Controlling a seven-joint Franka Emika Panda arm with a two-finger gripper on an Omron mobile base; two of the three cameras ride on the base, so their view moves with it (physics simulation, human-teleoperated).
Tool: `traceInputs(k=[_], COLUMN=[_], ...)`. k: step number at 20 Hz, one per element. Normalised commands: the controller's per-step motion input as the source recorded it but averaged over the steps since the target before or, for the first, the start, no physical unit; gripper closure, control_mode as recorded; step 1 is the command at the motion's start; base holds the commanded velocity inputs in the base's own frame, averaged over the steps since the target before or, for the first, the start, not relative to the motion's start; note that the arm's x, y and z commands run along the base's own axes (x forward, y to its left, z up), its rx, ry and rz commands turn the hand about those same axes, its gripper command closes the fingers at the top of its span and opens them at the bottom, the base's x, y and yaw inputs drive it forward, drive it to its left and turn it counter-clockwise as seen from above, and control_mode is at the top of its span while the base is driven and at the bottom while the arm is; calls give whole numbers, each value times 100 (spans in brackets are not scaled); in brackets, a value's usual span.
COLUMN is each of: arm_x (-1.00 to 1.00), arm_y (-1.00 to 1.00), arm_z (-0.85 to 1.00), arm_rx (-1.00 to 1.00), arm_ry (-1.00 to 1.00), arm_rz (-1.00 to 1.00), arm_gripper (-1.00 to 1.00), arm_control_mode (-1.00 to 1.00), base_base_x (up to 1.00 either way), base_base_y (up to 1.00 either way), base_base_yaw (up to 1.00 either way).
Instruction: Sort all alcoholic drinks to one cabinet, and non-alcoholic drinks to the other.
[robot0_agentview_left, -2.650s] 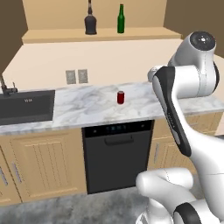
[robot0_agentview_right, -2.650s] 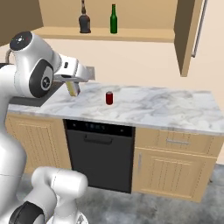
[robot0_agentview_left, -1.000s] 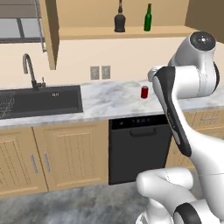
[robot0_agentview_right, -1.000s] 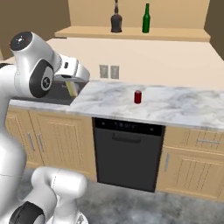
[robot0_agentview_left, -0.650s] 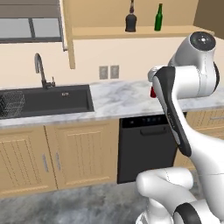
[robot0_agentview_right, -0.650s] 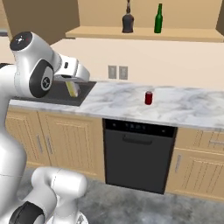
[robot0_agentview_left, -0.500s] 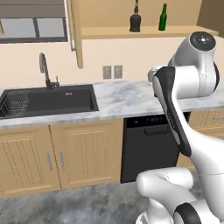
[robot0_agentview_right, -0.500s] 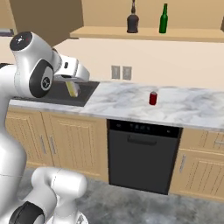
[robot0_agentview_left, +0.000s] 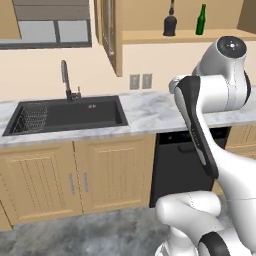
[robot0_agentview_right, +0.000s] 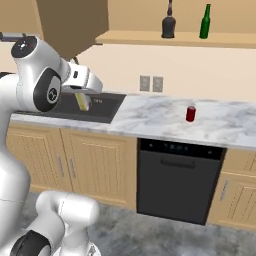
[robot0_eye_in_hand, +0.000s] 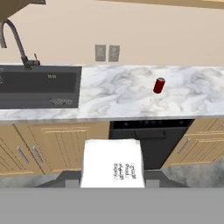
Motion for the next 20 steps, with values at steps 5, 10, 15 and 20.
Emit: traceInputs(k=[5, 10, 15, 20], arm_x=[0, 0, 0, 0], arm_y=[0, 0, 0, 0], arm_z=[0, 0, 0, 0], arm_rx=[0, 0, 0, 0], arm_ry=[0, 0, 0, 0], arm_rz=[0, 0, 0, 0], arm_gripper=[100, 100, 100, 100], arm_control_mode=[100, 100, 100, 100], base_base_x=[-6, -11, -18, -9], base_base_y=[48, 47, 45, 46], base_base_yaw=[0, 0, 0, 0])
